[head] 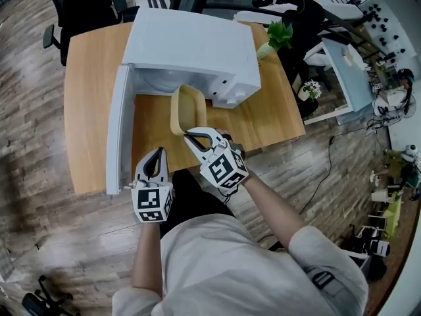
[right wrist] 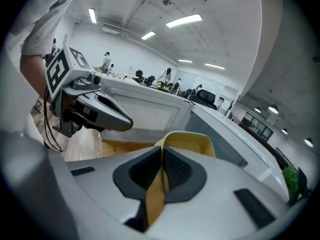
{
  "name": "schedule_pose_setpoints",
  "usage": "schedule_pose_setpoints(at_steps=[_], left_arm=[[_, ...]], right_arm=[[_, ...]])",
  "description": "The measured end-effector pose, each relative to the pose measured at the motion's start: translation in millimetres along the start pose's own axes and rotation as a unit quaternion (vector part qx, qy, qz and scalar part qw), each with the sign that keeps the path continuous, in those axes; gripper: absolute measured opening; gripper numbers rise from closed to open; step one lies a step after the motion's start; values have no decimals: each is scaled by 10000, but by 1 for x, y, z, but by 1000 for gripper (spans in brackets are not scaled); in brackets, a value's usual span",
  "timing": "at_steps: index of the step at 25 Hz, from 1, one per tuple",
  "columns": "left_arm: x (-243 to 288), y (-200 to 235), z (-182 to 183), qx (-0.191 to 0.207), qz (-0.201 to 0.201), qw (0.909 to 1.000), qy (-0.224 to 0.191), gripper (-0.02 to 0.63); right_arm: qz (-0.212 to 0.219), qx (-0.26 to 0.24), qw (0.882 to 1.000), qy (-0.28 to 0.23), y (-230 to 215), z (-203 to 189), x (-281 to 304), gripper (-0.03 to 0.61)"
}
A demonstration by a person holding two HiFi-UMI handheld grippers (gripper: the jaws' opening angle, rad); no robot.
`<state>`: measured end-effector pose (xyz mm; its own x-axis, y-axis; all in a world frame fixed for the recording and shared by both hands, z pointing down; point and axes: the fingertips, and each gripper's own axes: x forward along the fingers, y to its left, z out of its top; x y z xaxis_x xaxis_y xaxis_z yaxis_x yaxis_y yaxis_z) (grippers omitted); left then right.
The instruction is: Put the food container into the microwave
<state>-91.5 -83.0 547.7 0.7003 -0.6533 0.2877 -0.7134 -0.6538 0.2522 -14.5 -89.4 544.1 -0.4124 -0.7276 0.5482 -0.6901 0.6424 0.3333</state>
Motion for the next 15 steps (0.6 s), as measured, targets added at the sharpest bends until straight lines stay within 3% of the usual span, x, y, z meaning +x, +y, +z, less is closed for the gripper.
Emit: schedule_pose_setpoints(at_steps=[15], left_arm=[[50,24,-4,-51,187,9993,305,12]], right_arm=[[220,29,9997,67,-36,-11,39,21]])
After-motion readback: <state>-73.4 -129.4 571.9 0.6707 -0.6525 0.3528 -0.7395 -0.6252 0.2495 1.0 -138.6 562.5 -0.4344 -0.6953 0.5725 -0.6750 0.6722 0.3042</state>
